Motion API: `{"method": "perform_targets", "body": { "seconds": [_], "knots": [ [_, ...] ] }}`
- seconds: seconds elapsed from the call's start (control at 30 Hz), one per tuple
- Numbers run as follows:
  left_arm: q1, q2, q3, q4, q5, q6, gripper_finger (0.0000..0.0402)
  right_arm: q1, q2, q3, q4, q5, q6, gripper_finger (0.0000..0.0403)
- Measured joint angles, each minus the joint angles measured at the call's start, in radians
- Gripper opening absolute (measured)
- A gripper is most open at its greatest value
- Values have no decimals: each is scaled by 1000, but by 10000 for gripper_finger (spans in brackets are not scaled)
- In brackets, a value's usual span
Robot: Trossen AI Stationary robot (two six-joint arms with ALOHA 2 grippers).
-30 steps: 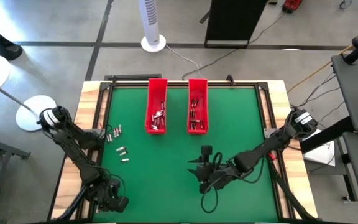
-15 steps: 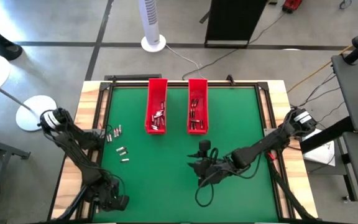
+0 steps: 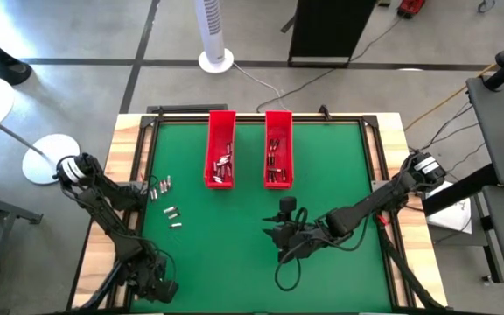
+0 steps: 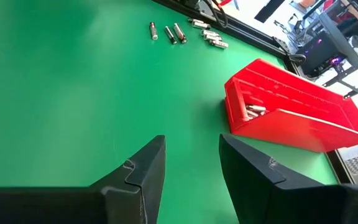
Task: Sort batteries
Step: Put the black battery into the right red bin
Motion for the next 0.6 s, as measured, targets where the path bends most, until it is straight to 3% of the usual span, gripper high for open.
{"method": "perform_targets", "body": {
  "seconds": [0.33, 0.6],
  "knots": [
    [14, 3, -32, 33, -49, 79, 136, 0, 0, -4, -1, -1, 2, 151],
    [19, 10, 51, 49, -90, 164, 136, 0, 0, -6, -2, -1, 1, 133]
  ]
}}
